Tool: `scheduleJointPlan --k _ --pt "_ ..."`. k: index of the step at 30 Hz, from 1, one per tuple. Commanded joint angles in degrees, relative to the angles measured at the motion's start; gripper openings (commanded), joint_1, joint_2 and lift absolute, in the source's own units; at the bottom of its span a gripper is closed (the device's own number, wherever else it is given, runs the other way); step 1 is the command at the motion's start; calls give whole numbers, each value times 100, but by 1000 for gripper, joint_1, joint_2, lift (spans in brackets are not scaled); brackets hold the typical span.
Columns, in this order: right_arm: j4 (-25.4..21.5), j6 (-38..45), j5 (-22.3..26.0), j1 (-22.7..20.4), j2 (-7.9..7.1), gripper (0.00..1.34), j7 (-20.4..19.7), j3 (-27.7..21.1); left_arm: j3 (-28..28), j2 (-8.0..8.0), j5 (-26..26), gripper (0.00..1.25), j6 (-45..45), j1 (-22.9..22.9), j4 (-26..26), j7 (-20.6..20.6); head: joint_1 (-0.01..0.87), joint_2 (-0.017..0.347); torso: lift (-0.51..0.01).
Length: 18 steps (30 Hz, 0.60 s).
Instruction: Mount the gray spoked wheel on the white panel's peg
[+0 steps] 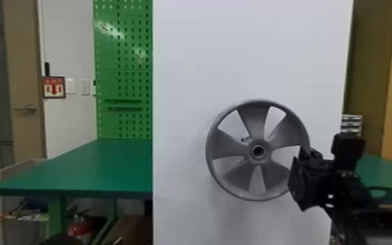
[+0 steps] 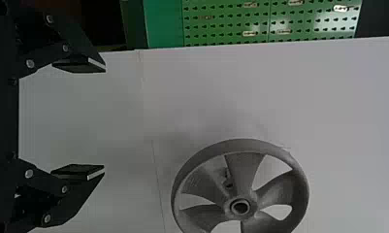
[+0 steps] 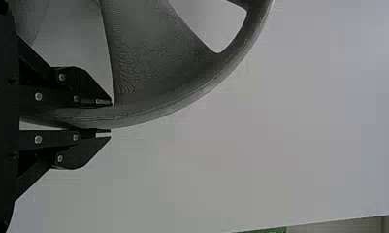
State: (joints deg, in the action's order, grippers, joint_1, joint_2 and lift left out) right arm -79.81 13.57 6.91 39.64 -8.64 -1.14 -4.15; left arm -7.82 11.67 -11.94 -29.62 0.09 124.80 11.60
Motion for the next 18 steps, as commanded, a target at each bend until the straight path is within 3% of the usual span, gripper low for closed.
scheduleJointPlan --k 1,14,18 --pt "212 -179 -14 53 -32 172 0 -16 9 2 -1 744 0 8 0 0 123 -8 -404" --pt "361 -311 -41 79 -50 180 0 37 18 2 -1 744 0 17 0 0 123 -8 -404" --pt "361 -382 -23 62 -41 351 0 46 18 11 -1 744 0 17 0 0 123 -8 -404"
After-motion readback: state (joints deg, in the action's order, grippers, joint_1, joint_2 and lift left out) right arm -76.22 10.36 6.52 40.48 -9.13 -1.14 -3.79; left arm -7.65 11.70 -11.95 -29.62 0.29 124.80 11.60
